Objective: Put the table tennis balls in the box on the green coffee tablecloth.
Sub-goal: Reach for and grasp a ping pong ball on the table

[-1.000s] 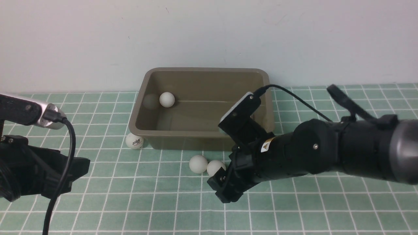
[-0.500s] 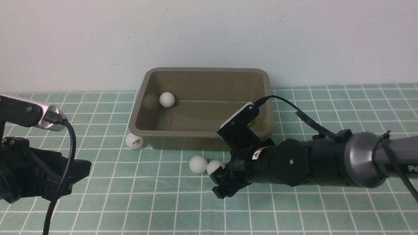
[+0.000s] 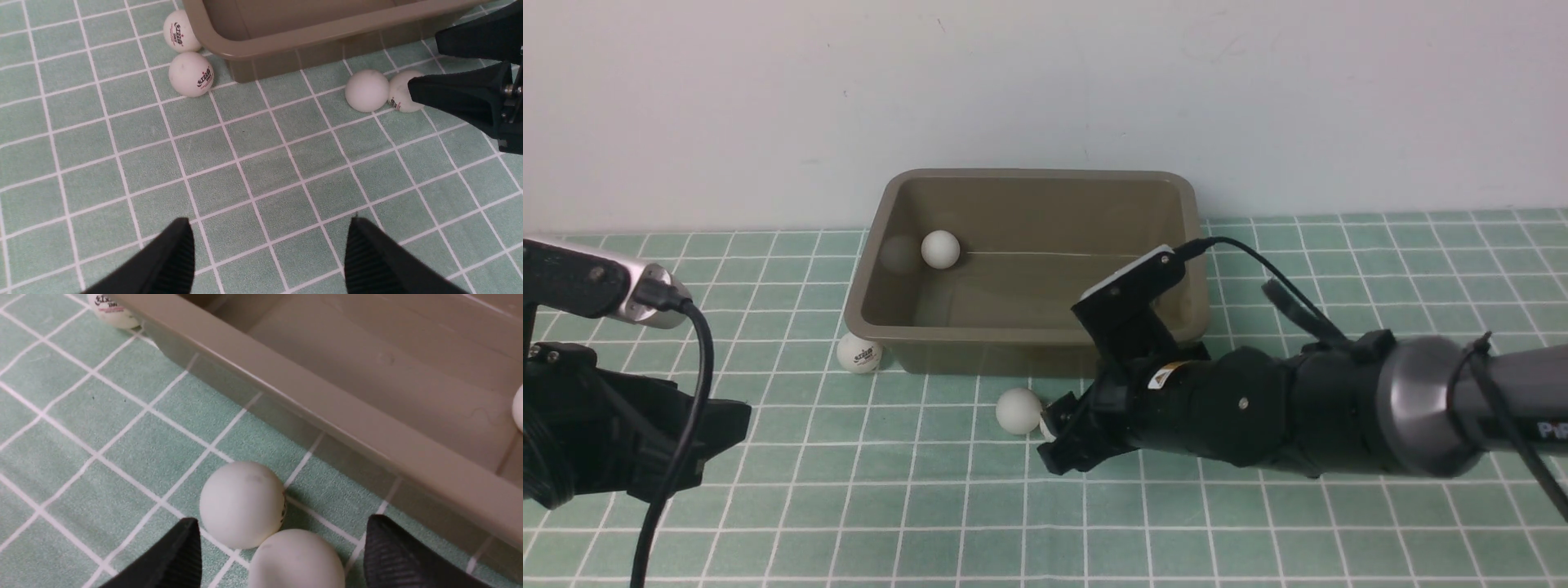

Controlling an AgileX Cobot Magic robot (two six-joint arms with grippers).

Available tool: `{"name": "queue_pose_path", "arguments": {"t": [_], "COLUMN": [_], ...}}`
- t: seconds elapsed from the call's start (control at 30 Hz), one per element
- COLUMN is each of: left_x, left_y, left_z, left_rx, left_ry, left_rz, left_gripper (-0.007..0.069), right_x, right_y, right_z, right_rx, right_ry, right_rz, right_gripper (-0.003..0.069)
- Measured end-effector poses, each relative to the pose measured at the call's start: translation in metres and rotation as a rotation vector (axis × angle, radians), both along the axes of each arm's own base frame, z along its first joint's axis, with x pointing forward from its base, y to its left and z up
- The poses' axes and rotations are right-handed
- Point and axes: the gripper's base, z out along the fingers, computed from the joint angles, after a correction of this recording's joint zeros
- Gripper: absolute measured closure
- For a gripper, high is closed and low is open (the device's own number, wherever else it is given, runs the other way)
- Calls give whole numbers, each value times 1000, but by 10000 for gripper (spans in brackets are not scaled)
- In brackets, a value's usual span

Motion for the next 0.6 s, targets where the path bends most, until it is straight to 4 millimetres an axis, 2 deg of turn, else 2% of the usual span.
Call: {"name": "queue_pose_path", "arguments": {"t": [0.3, 0.5, 0.6], "left_x": [0, 0, 0], "left_y": [0, 0, 0], "left_z": [0, 0, 0], "left_rx": [0, 0, 0], "left_ry": [0, 0, 0], "left_rz": [0, 0, 0], "left_gripper": [178, 178, 178], "right_x": [1, 2, 3], "right_y": [1, 1, 1], "right_z": [-31, -30, -30], "right_rx": [-69, -72, -71], "right_ry": [43, 32, 20], "right_rz": [10, 8, 2], "right_gripper": [176, 181, 216]}}
